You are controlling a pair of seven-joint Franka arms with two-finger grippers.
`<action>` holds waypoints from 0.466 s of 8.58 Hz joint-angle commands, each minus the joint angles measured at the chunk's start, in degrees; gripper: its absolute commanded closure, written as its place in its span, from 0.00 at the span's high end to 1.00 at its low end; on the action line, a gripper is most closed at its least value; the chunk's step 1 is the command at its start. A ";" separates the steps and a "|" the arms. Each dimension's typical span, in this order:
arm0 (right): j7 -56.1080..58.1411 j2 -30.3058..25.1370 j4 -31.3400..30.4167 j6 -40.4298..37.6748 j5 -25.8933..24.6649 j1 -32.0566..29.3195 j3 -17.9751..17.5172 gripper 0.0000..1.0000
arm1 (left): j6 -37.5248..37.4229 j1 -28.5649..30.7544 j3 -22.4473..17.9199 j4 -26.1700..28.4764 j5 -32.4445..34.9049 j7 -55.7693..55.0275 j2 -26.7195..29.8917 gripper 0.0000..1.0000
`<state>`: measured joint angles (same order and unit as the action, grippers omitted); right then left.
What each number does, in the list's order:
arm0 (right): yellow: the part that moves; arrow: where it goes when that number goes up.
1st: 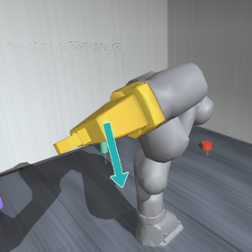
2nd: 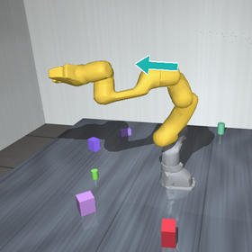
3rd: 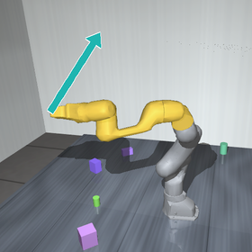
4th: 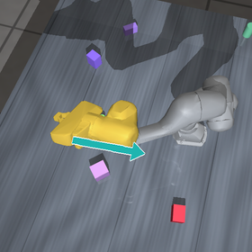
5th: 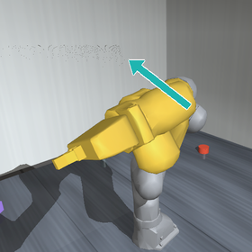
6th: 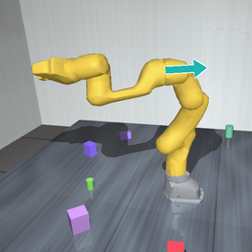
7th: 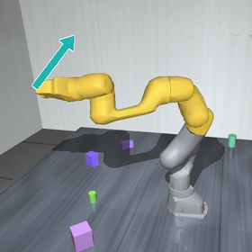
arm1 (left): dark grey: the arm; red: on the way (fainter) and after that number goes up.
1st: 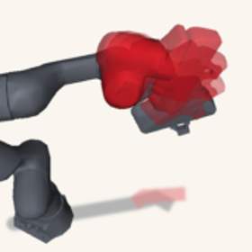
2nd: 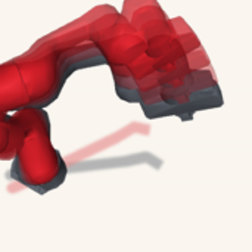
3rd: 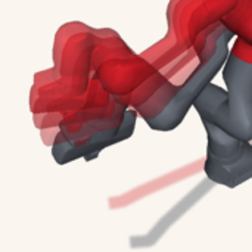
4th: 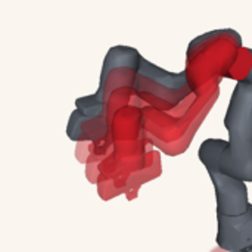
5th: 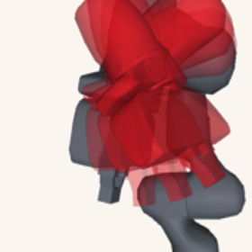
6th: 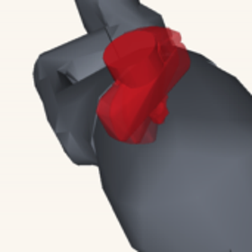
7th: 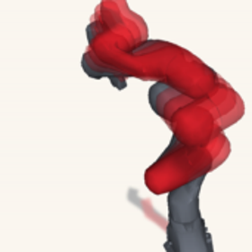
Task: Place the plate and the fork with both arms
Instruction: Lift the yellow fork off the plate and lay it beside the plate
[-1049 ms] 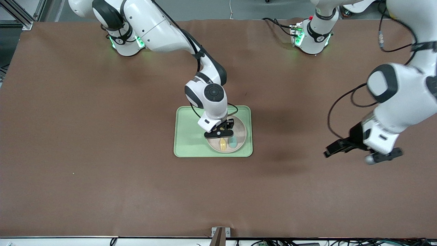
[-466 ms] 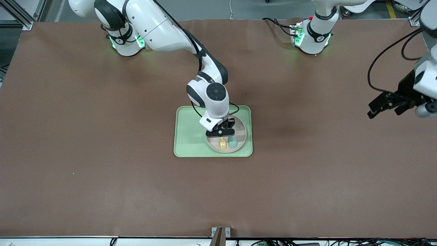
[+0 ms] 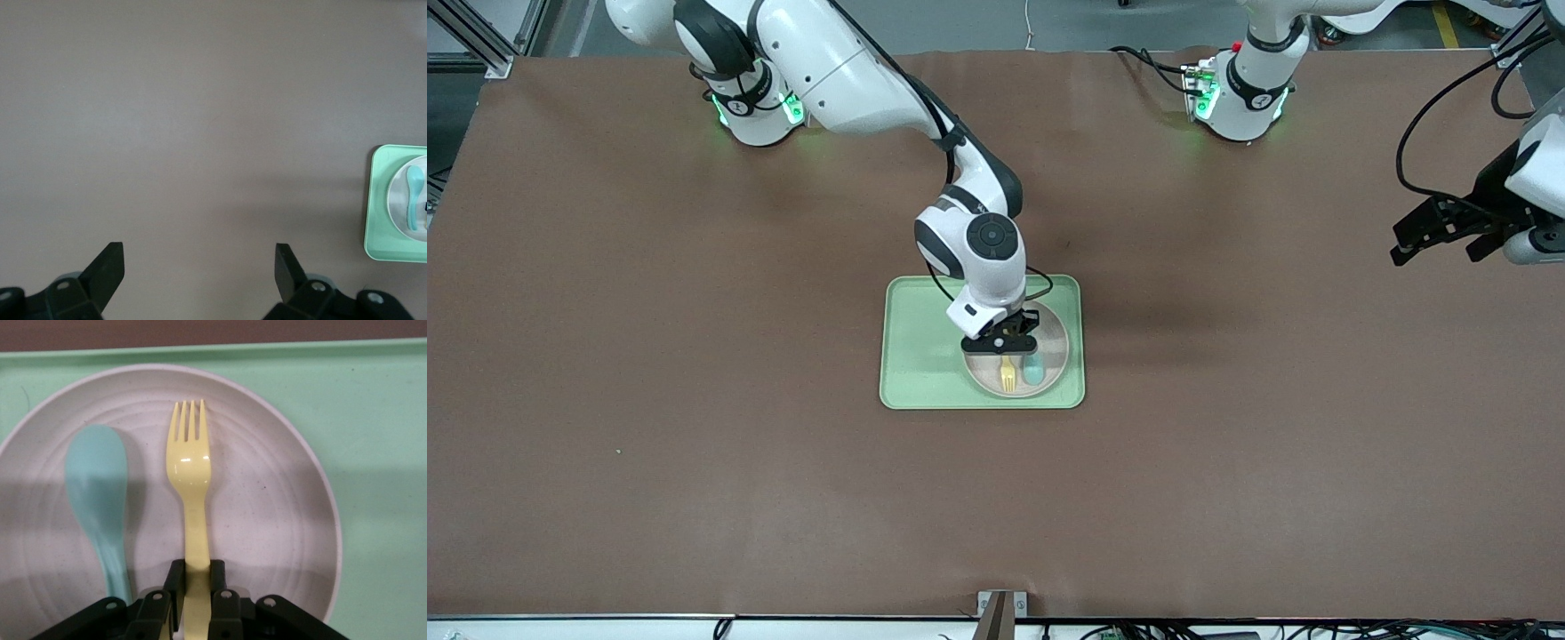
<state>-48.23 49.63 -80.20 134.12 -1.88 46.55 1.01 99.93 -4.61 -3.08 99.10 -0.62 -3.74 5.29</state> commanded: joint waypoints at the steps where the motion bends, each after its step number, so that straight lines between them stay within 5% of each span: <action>1: -1.87 0.12 0.31 -0.79 -1.11 -0.23 0.22 0.01 | -6.04 -0.13 -0.26 -6.86 1.41 0.93 -2.02 0.99; 4: -1.08 -4.77 0.13 -8.83 -0.24 -1.89 -0.13 0.00 | -9.84 -0.31 -0.17 -11.73 1.14 1.72 -5.21 0.99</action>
<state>-48.81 48.81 -78.95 129.35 -1.86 45.93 1.53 91.93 -4.80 -3.11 90.05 -0.47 -3.23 1.35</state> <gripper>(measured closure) 0.802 0.004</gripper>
